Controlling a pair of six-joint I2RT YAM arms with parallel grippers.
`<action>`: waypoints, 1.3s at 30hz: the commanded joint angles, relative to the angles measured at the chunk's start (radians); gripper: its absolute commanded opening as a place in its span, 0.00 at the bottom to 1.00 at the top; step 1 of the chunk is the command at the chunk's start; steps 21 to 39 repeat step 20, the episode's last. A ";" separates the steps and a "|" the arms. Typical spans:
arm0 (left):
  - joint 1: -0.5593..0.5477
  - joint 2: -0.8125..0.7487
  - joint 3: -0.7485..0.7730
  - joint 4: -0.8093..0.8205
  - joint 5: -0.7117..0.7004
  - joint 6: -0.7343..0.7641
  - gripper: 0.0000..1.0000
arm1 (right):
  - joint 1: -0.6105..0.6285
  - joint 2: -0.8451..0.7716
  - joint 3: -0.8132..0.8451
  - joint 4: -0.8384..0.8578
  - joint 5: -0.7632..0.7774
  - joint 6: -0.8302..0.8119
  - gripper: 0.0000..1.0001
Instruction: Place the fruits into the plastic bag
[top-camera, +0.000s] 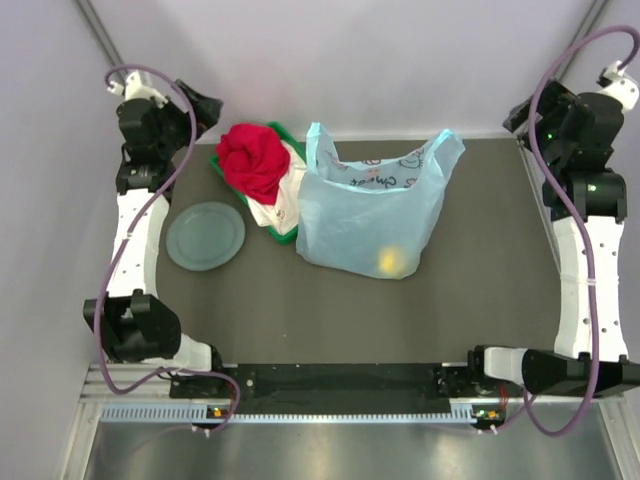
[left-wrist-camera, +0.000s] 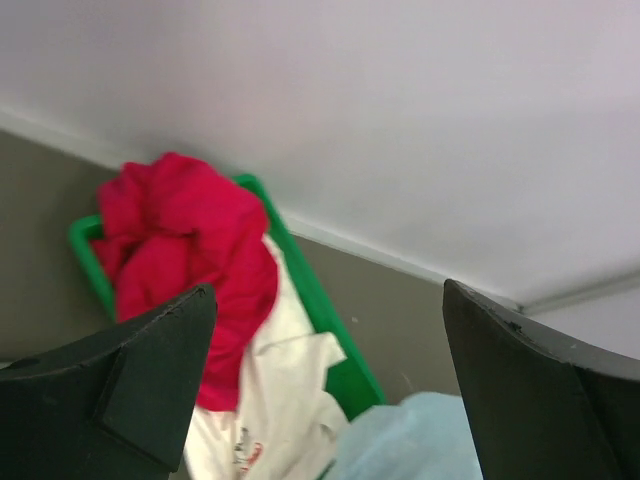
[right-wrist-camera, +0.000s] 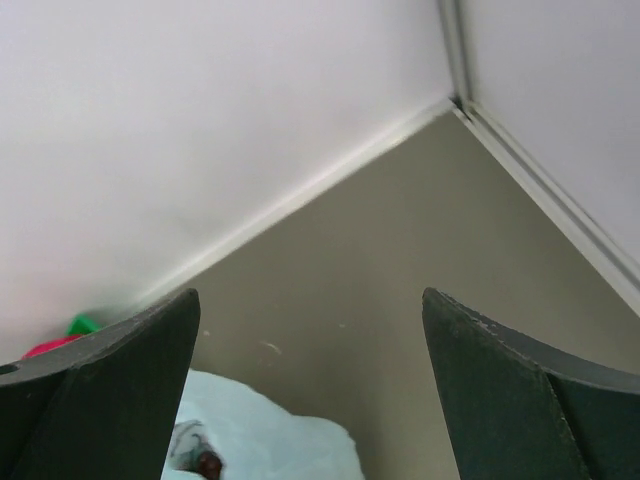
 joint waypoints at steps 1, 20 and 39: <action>0.031 -0.054 -0.054 -0.004 -0.121 0.053 0.99 | -0.054 -0.062 -0.180 0.087 0.022 -0.019 0.92; 0.032 -0.113 -0.123 -0.023 -0.197 0.098 0.99 | -0.052 -0.175 -0.465 0.226 0.100 0.069 0.91; 0.032 -0.113 -0.123 -0.023 -0.197 0.098 0.99 | -0.052 -0.175 -0.465 0.226 0.100 0.069 0.91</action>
